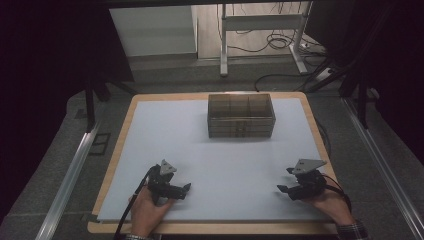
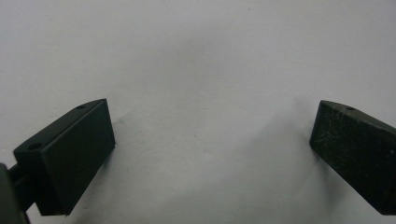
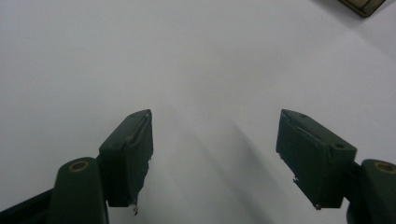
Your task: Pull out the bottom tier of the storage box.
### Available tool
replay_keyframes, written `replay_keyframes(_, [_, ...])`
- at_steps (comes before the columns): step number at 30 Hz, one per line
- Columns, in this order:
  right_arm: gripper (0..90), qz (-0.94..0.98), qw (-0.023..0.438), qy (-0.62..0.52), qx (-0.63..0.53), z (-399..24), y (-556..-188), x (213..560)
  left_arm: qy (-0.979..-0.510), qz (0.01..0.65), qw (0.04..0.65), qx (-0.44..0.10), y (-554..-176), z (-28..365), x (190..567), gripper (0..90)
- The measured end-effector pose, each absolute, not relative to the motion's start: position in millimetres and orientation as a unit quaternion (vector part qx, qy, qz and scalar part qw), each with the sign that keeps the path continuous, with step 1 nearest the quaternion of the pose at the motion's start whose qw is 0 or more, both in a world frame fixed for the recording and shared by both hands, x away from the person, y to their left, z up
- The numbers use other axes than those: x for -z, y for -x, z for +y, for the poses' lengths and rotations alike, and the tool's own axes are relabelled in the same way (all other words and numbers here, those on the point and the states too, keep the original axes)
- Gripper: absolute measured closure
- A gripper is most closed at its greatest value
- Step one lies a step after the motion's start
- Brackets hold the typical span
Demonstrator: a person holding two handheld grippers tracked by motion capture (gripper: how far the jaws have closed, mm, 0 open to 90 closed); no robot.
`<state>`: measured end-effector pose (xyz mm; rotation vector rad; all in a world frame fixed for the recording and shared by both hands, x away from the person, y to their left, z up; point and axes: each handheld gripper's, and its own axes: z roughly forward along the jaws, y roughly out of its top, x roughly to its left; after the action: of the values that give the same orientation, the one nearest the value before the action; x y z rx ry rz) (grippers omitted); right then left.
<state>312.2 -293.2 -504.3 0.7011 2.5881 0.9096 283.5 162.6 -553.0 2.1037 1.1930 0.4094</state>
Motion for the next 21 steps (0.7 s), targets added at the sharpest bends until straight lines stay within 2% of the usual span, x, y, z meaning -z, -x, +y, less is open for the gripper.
replay_keyframes(8, [29.5,0.906,0.177,-0.23,-0.308,-285,-315,501,-0.807,0.458,0.338,-0.157,-284,163,553,0.0])
replay_keyframes(21, [38.7,0.912,0.224,-0.188,-0.286,-269,-321,500,-0.807,0.458,0.338,-0.157,-283,163,553,0.0])
